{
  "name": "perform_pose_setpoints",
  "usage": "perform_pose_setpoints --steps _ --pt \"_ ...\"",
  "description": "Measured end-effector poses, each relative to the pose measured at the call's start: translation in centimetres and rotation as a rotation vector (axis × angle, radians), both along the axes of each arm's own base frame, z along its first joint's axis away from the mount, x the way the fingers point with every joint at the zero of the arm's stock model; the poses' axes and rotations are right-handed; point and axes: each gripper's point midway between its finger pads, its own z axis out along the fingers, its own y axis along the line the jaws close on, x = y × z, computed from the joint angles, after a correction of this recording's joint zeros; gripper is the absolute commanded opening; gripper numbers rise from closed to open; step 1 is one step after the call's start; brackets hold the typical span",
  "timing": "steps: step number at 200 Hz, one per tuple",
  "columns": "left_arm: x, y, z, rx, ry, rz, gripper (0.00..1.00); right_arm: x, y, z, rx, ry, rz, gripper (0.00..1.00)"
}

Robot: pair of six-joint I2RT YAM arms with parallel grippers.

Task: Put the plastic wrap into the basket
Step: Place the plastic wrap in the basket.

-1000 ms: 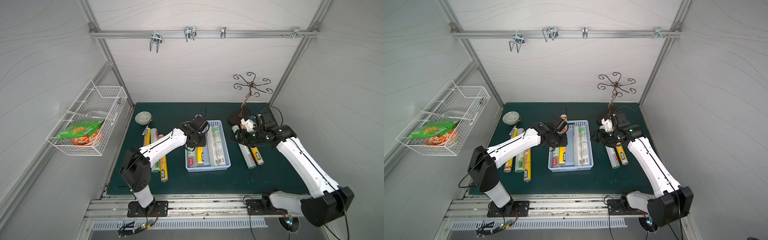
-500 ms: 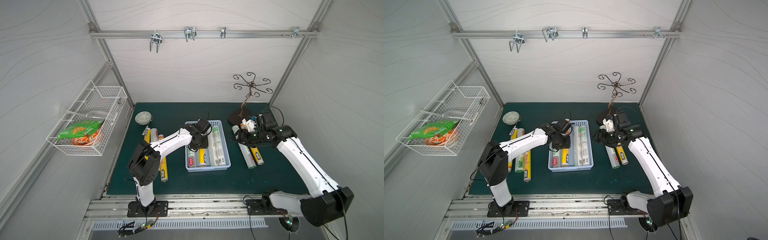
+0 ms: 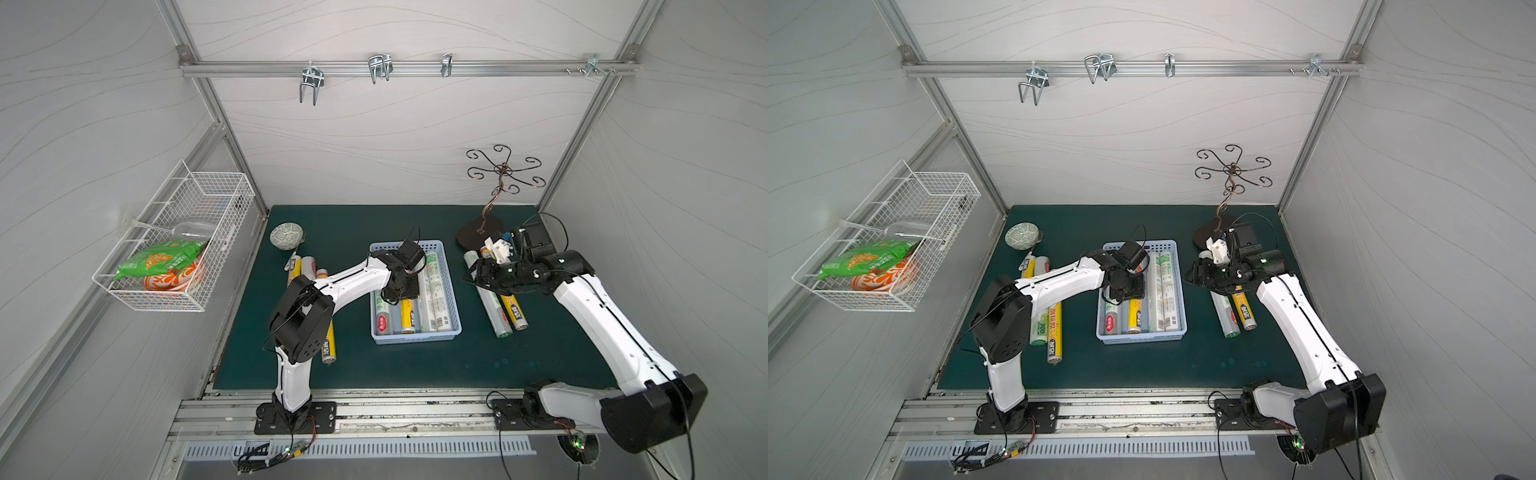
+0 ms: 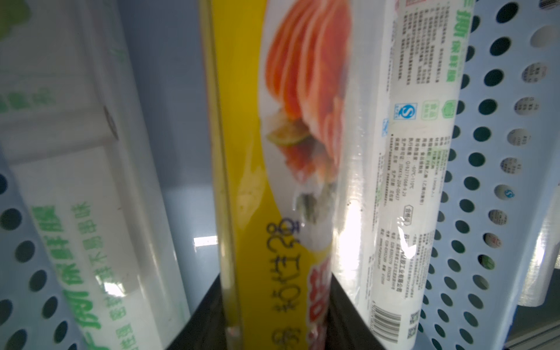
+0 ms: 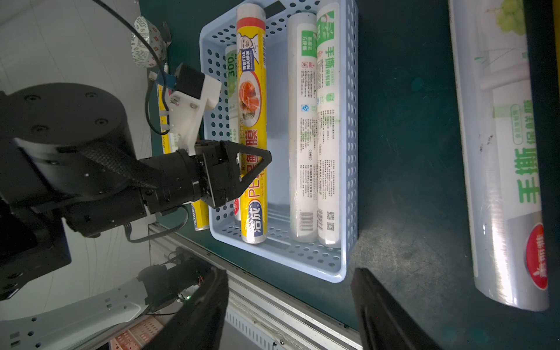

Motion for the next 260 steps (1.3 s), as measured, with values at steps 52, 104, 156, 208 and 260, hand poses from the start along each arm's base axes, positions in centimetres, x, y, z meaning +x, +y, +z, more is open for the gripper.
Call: perform_pose_setpoints --steps 52,104,156,208,260 --pt "0.2 -0.4 -0.9 -0.009 0.012 0.010 0.42 -0.1 0.0 -0.4 -0.003 0.009 0.002 0.69" --pt "0.4 -0.8 -1.7 -0.017 0.022 0.014 0.46 -0.2 -0.1 -0.6 -0.005 0.015 0.000 0.69" --pt "0.7 -1.2 -1.8 -0.035 0.014 0.023 0.54 -0.2 -0.3 -1.0 -0.009 0.024 -0.005 0.69" --pt "0.8 -1.3 -1.7 -0.039 0.008 0.023 0.56 -0.2 -0.3 -1.0 -0.009 0.026 -0.005 0.69" --pt "0.7 -0.8 -1.2 -0.021 -0.001 0.017 0.60 -0.2 -0.3 -1.0 -0.009 0.025 -0.004 0.71"
